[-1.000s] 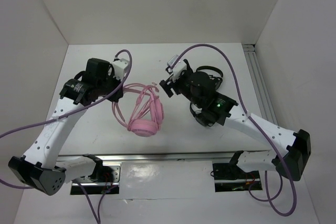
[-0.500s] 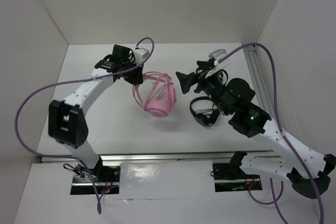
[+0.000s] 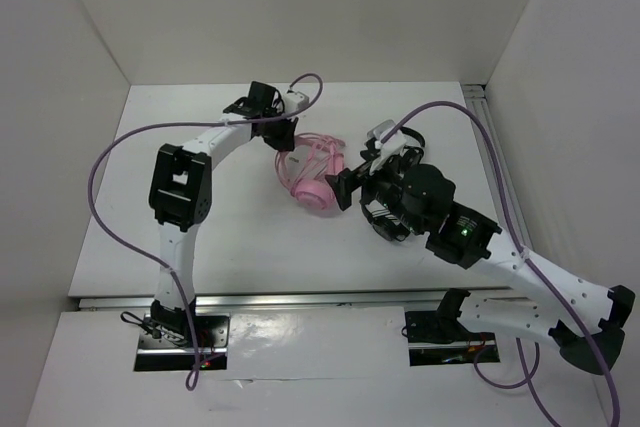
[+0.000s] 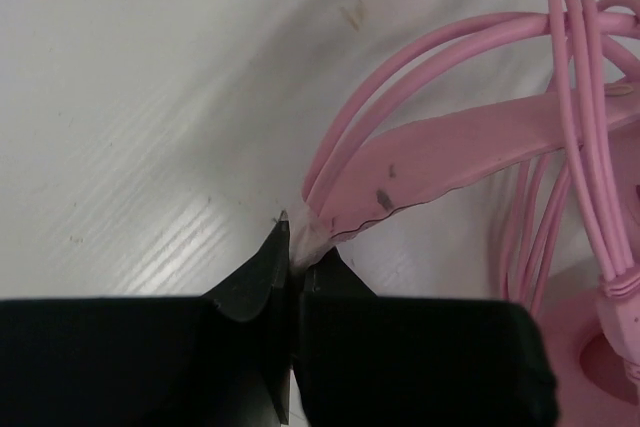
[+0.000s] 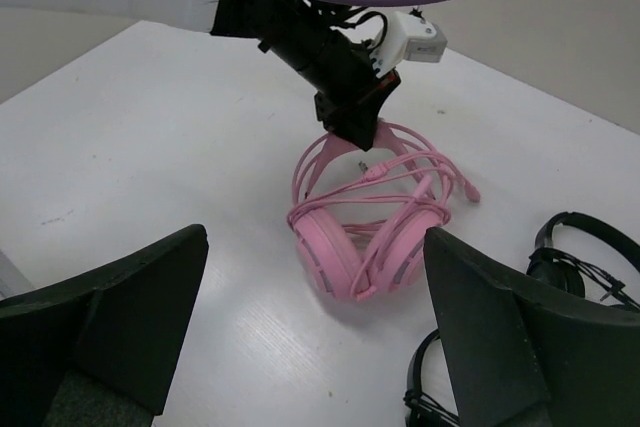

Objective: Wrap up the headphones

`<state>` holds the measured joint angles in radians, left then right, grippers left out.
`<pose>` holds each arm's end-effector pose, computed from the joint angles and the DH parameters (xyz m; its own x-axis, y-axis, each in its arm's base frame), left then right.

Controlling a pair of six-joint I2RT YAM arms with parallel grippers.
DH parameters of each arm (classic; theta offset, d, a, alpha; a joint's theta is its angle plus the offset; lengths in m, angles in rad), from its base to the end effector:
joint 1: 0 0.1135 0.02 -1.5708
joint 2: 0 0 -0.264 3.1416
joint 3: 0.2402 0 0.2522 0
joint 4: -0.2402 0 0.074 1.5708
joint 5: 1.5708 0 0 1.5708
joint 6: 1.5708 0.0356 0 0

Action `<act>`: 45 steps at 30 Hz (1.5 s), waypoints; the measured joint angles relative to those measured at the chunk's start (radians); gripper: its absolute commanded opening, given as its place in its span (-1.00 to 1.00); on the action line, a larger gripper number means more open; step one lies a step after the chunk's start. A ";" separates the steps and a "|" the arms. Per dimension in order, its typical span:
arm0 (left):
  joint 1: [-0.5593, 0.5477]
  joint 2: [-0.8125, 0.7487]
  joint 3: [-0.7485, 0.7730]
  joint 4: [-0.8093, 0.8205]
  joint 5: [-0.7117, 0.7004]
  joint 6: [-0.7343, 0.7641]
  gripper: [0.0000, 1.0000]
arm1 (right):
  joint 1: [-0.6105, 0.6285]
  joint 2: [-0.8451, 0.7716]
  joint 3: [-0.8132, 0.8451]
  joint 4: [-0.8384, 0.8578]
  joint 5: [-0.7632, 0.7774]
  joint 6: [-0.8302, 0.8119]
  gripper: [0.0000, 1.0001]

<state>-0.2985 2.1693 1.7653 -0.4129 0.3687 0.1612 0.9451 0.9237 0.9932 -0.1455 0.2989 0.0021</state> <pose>0.4655 -0.1566 0.2123 -0.6059 0.3431 -0.7178 0.6153 0.7740 -0.1495 0.1308 0.1631 0.3928 -0.0457 -0.0599 -0.9972 -0.6026 0.7978 -0.0203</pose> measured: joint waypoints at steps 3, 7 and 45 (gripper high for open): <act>-0.015 0.073 0.087 -0.005 0.010 0.031 -1.00 | 0.005 0.000 -0.006 -0.007 0.001 0.000 0.91; -0.027 0.181 0.253 -0.023 0.032 0.085 -1.00 | 0.015 0.000 -0.006 -0.008 0.000 0.000 0.91; 0.026 0.424 0.581 -0.010 0.187 0.358 0.99 | 0.050 0.060 -0.004 -0.103 -0.079 -0.011 0.93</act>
<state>-0.2726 2.5931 2.3459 -0.4229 0.5552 0.5190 0.9951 0.9836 0.9894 -0.2485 0.2199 -0.0090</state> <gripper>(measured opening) 0.860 0.965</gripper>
